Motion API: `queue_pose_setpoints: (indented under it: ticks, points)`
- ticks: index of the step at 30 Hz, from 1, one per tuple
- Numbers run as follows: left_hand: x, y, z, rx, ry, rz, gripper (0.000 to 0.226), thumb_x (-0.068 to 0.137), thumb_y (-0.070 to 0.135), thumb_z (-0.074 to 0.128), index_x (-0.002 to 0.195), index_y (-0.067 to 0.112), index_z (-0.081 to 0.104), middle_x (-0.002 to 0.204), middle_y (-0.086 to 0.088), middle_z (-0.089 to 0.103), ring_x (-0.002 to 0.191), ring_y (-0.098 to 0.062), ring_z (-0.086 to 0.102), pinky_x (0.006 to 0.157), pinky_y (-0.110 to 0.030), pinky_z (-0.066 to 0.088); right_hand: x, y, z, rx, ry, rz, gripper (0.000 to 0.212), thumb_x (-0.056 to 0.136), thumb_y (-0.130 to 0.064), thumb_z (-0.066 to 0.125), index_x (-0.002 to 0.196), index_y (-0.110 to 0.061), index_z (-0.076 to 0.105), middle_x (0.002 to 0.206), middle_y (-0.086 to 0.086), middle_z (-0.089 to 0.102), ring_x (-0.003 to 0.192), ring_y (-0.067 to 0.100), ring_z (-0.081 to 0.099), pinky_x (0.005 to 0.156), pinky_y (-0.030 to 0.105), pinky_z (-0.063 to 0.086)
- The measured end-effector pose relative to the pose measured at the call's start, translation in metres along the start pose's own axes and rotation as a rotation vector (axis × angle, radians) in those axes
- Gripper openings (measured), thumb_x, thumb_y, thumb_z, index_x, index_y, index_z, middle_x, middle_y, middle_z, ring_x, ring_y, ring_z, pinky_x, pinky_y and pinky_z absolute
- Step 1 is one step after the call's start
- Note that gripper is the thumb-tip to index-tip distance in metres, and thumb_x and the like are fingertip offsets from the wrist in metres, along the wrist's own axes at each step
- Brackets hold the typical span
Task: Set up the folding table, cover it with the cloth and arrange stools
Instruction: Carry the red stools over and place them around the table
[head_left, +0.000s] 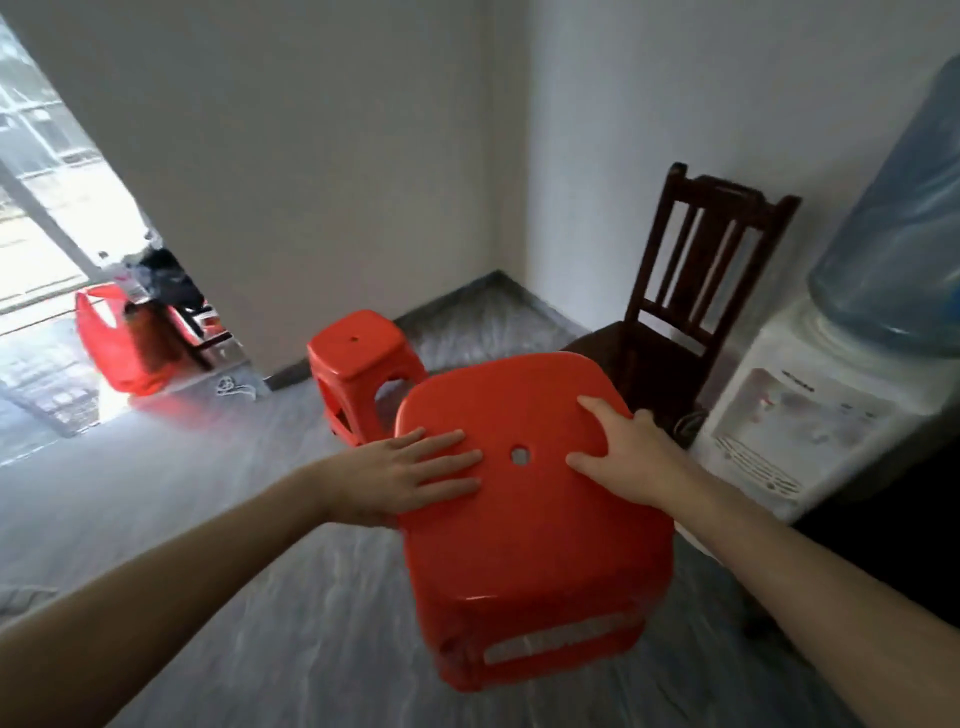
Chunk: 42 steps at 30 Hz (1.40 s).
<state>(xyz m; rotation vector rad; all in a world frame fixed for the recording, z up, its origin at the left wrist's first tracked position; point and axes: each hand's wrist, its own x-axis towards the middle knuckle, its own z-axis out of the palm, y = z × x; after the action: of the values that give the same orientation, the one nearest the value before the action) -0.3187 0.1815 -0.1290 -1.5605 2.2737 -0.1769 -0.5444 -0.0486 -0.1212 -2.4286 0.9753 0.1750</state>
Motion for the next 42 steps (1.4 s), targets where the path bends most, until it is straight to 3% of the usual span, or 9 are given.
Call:
queue_pose_setpoints:
  ticks: [5, 11, 15, 21, 29, 36, 42]
  points:
    - [-0.115, -0.017, 0.005, -0.030, -0.040, -0.143, 0.110, 0.071, 0.046, 0.079, 0.154, 0.019, 0.012, 0.161, -0.010, 0.014, 0.146, -0.037, 0.016, 0.103, -0.056, 0.043, 0.016, -0.113, 0.015, -0.048, -0.047, -0.161, 0.083, 0.083, -0.061, 0.060, 0.151, -0.045, 0.015, 0.142, 0.022, 0.034, 0.124, 0.039, 0.048, 0.106, 0.047, 0.042]
    - [-0.248, -0.014, 0.023, -0.062, -0.142, -0.337, 0.113, 0.075, 0.045, 0.077, 0.155, 0.022, 0.000, 0.163, -0.005, 0.003, 0.149, -0.033, 0.005, 0.108, -0.055, 0.038, 0.029, -0.241, 0.056, -0.078, -0.108, -0.366, 0.082, 0.085, -0.055, 0.062, 0.153, -0.037, 0.019, 0.145, 0.021, 0.039, 0.134, 0.033, 0.039, 0.112, 0.042, 0.035]
    - [-0.327, 0.004, 0.036, -0.103, -0.182, -0.469, 0.116, 0.074, 0.043, 0.079, 0.155, 0.023, -0.001, 0.163, -0.004, 0.003, 0.149, -0.032, 0.005, 0.109, -0.054, 0.037, 0.037, -0.318, 0.098, -0.139, -0.153, -0.474, 0.084, 0.081, -0.061, 0.062, 0.151, -0.041, 0.020, 0.139, 0.025, 0.044, 0.130, 0.036, 0.043, 0.111, 0.042, 0.036]
    - [-0.425, 0.046, 0.062, -0.194, -0.224, -0.689, 0.111, 0.079, 0.043, 0.074, 0.154, 0.030, -0.007, 0.163, 0.004, 0.003, 0.149, -0.030, 0.006, 0.110, -0.055, 0.035, 0.038, -0.426, 0.158, -0.162, -0.275, -0.671, 0.081, 0.082, -0.054, 0.067, 0.150, -0.038, 0.026, 0.138, 0.024, 0.046, 0.131, 0.036, 0.043, 0.111, 0.039, 0.036]
    - [-0.504, 0.079, 0.092, -0.304, -0.333, -0.926, 0.109, 0.080, 0.038, 0.074, 0.153, 0.031, -0.006, 0.163, 0.004, 0.005, 0.148, -0.032, 0.008, 0.111, -0.055, 0.034, 0.064, -0.544, 0.240, -0.270, -0.440, -0.919, 0.080, 0.078, -0.060, 0.067, 0.146, -0.040, 0.030, 0.133, 0.015, 0.053, 0.118, 0.029, 0.055, 0.100, 0.037, 0.044]
    - [-0.538, 0.050, 0.125, -0.346, -0.380, -1.112, 0.104, 0.076, 0.037, 0.075, 0.154, 0.028, 0.008, 0.161, 0.004, 0.017, 0.145, -0.032, 0.024, 0.107, -0.049, 0.041, 0.126, -0.649, 0.291, -0.326, -0.572, -1.100, 0.078, 0.080, -0.049, 0.072, 0.148, -0.033, 0.035, 0.137, 0.011, 0.055, 0.125, 0.028, 0.052, 0.104, 0.034, 0.040]
    - [-0.547, 0.035, 0.167, -0.411, -0.375, -1.297, 0.102, 0.073, 0.052, 0.072, 0.154, 0.028, 0.013, 0.158, 0.005, 0.024, 0.141, -0.033, 0.031, 0.101, -0.051, 0.045, 0.172, -0.723, 0.337, -0.365, -0.698, -1.222, 0.079, 0.076, -0.052, 0.072, 0.144, -0.041, 0.033, 0.134, 0.012, 0.054, 0.123, 0.029, 0.051, 0.104, 0.041, 0.042]
